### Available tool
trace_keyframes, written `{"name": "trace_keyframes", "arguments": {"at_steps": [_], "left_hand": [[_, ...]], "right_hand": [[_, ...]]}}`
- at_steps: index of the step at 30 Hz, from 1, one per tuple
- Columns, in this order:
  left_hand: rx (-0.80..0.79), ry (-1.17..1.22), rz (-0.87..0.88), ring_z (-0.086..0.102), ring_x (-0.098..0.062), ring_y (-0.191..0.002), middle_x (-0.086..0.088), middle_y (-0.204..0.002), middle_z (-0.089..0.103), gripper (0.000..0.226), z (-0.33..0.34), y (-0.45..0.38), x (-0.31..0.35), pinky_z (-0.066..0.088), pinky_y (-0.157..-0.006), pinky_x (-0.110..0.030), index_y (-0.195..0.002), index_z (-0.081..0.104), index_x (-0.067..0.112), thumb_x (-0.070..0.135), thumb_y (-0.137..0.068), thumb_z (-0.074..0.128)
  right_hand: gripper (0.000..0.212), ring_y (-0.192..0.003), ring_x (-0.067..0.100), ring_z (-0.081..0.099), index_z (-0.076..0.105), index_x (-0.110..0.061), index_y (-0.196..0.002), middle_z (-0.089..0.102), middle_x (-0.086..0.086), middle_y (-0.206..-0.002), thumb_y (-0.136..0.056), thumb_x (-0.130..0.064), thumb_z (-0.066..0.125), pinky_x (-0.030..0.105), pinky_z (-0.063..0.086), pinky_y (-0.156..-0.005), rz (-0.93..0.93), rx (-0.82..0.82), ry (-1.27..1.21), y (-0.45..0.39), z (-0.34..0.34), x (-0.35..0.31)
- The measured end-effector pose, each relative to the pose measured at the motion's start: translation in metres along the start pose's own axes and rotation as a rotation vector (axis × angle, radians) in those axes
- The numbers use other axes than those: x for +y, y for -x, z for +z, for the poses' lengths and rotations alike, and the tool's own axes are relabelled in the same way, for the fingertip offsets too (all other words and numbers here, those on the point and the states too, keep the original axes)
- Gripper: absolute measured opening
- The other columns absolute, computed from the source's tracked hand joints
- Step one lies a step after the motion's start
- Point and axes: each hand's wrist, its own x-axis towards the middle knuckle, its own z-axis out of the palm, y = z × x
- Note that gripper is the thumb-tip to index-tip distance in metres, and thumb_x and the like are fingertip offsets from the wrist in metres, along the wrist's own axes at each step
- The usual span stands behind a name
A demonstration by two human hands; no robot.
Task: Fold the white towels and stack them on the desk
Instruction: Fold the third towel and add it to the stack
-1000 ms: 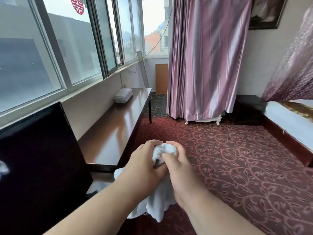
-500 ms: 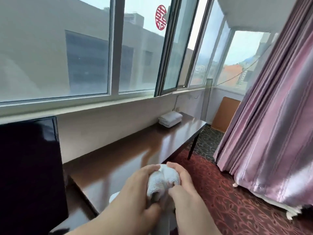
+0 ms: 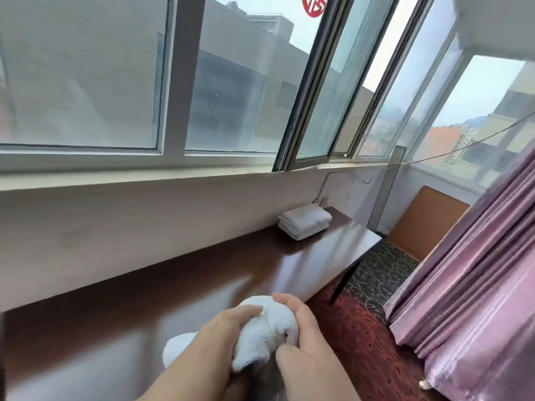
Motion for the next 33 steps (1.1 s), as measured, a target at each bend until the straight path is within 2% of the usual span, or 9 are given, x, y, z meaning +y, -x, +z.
{"name": "trace_keyframes", "arguments": {"at_steps": [3,5,8,12,16,26,29,31,33], "left_hand": [[0.0,-0.241,0.078,0.067,-0.031,-0.071,-0.019,-0.083,0.073,0.033,0.017,-0.044,0.01,0.052,-0.071,-0.036,-0.106,0.07,-0.003,0.016,-0.079,0.075],[0.019,-0.706,0.361,0.067,-0.014,-0.099,0.012,-0.106,0.073,0.058,0.024,-0.073,0.012,0.05,-0.092,-0.031,-0.127,0.065,0.026,0.033,-0.069,0.073],[0.079,-1.215,0.654,0.048,0.019,-0.114,0.048,-0.128,0.042,0.069,0.036,-0.101,0.022,0.041,-0.09,-0.01,-0.13,0.032,0.07,0.054,-0.065,0.052],[0.24,-1.173,0.729,0.055,0.019,-0.099,0.046,-0.111,0.053,0.062,0.062,-0.145,0.02,0.047,-0.07,-0.009,-0.122,0.037,0.071,0.031,-0.08,0.061],[0.446,-1.097,0.691,0.057,0.017,-0.101,0.043,-0.111,0.058,0.065,0.079,-0.166,0.005,0.046,-0.078,-0.015,-0.124,0.044,0.066,0.02,-0.083,0.066],[0.725,-0.895,0.537,0.06,0.014,-0.092,0.04,-0.104,0.06,0.047,0.098,-0.209,-0.009,0.047,-0.067,-0.006,-0.115,0.052,0.06,0.033,-0.08,0.069],[0.609,-0.863,0.411,0.064,-0.002,-0.071,0.013,-0.082,0.067,0.023,0.086,-0.217,0.012,0.057,-0.069,-0.033,-0.096,0.063,0.032,0.03,-0.073,0.061],[0.552,-0.817,0.346,0.069,-0.02,-0.079,-0.008,-0.087,0.069,0.025,0.072,-0.23,0.027,0.058,-0.077,-0.053,-0.092,0.065,0.018,0.025,-0.069,0.058],[0.586,-0.731,0.277,0.072,-0.029,-0.094,-0.012,-0.099,0.073,0.03,0.051,-0.251,0.035,0.057,-0.085,-0.055,-0.098,0.07,0.023,0.024,-0.069,0.06]], "right_hand": [[0.069,-0.085,0.013,0.066,0.06,-0.06,-0.106,0.063,0.001,-0.125,-0.081,0.002,0.047,0.026,0.051,-0.08,-0.01,0.012,0.113,-0.056,-0.037,0.006],[0.072,-0.088,0.01,0.067,0.059,-0.061,-0.105,0.064,-0.005,-0.124,-0.082,0.006,0.046,0.021,0.051,-0.081,0.021,-0.025,0.129,-0.088,-0.058,0.001],[0.072,-0.097,0.0,0.063,0.055,-0.064,-0.109,0.062,-0.012,-0.125,-0.084,0.003,0.049,0.015,0.048,-0.084,-0.022,-0.091,0.173,-0.148,-0.086,0.013],[0.068,-0.099,-0.009,0.063,0.052,-0.062,-0.116,0.068,-0.027,-0.108,-0.084,-0.002,0.052,0.009,0.049,-0.078,-0.102,-0.293,0.176,-0.222,-0.119,0.039],[0.061,-0.101,-0.01,0.062,0.051,-0.064,-0.114,0.067,-0.032,-0.109,-0.087,-0.01,0.059,0.007,0.048,-0.076,-0.148,-0.541,0.21,-0.29,-0.148,0.05],[0.04,-0.102,0.011,0.071,0.062,-0.047,-0.113,0.075,-0.011,-0.106,-0.08,-0.023,0.06,0.044,0.059,-0.089,-0.084,-0.893,0.229,-0.39,-0.137,0.073],[0.036,-0.089,0.017,0.076,0.06,-0.031,-0.118,0.076,0.0,-0.102,-0.085,-0.015,0.062,0.041,0.063,-0.073,-0.002,-0.954,0.223,-0.414,-0.108,0.076],[0.04,-0.086,0.021,0.076,0.057,-0.022,-0.128,0.074,0.006,-0.108,-0.09,-0.011,0.064,0.036,0.062,-0.066,0.075,-0.968,0.231,-0.435,-0.086,0.08],[0.05,-0.089,0.022,0.076,0.05,-0.018,-0.139,0.07,0.01,-0.116,-0.093,-0.008,0.064,0.032,0.06,-0.063,0.148,-0.943,0.204,-0.455,-0.064,0.088]]}}
